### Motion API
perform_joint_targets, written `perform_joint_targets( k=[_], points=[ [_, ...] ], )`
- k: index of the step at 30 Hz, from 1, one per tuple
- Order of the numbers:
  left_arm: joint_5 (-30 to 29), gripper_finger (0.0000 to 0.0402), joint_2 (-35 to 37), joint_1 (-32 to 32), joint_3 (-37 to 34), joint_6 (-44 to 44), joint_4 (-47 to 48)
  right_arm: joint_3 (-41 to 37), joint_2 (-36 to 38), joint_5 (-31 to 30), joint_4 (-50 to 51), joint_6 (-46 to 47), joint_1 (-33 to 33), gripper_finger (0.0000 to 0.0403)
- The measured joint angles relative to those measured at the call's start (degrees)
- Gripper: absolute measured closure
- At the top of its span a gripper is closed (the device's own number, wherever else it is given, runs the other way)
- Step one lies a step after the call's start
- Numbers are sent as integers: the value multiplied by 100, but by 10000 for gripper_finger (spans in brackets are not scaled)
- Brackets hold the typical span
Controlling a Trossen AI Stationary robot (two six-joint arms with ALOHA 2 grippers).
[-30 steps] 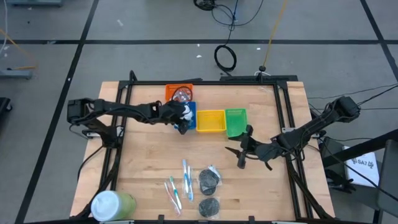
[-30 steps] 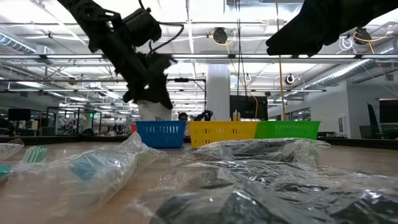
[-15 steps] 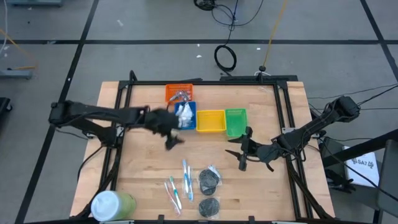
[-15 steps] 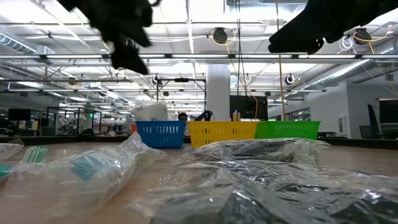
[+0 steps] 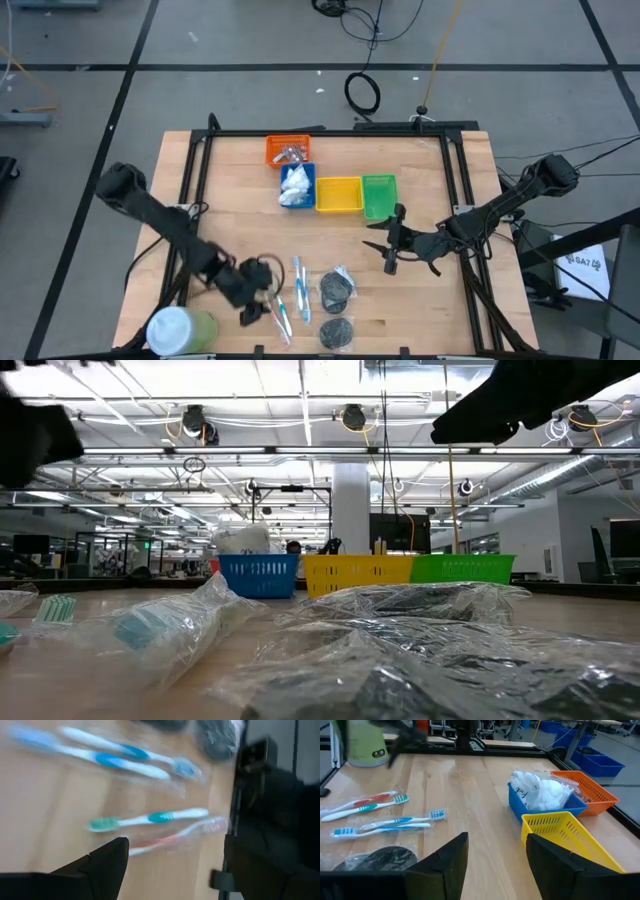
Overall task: Pick & Place Travel size toiletries
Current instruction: Put the orange toothbrush into the yellow basket
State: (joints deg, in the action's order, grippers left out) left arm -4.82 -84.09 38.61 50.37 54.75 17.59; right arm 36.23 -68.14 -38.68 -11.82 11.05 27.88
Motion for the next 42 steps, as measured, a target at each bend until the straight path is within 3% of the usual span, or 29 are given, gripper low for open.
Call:
perform_joint_targets(
  k=[3,7,16,25,32,35,38,42],
  points=[
    [20,93,-478,257,9,-349,-550,0,0,-2,0,-90,0,215],
    [45,107,-998,398,9,-1571,-1020,0,0,-5,-38,-170,-5,217],
    [-79,136,-1619,384,9,-3563,-1022,0,0,-19,-145,-186,-15,218],
    [33,191,-1986,380,28,-4111,-1073,0,0,-24,-407,-321,-17,220],
    [303,325,-1905,366,17,-4078,-1025,0,0,-24,-379,-321,-17,220],
    [752,386,-1677,308,1,-4080,-869,0,0,-24,-363,-321,-17,220],
    [866,384,-1197,275,-28,-3791,-727,0,0,-22,-342,-321,-17,222],
    [494,390,-401,258,-5,-3850,-774,0,0,-22,-317,-321,-17,222]
  ],
)
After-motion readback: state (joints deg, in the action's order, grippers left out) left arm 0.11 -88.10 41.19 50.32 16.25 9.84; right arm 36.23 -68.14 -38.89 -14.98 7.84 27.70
